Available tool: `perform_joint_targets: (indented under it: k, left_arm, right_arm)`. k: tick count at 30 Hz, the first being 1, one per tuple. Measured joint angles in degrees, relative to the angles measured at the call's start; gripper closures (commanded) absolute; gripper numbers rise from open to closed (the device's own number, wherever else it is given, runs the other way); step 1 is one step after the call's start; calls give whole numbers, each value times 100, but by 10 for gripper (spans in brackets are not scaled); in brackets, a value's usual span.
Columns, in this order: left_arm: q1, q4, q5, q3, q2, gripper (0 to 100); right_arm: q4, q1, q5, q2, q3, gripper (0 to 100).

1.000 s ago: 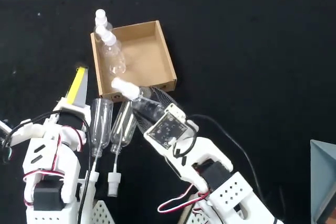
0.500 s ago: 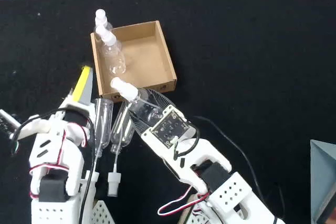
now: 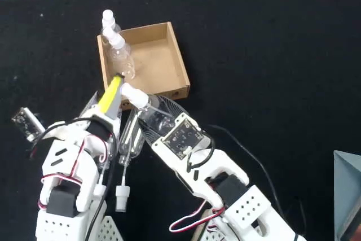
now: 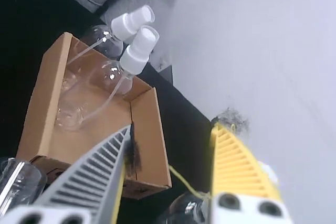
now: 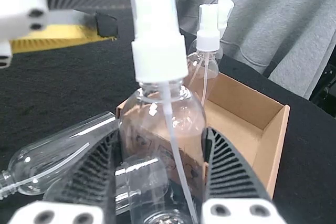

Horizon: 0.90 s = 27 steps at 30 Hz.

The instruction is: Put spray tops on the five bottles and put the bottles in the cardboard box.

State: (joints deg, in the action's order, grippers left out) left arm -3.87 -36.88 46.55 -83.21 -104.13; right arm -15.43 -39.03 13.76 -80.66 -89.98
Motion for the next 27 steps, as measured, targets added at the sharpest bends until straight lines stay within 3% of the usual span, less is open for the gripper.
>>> perform_joint_targets:
  k: [27]
  left_arm:
    - [-651,62,-1380,-158,-53,784]
  right_arm:
    - [0,26,325,9,-9,906]
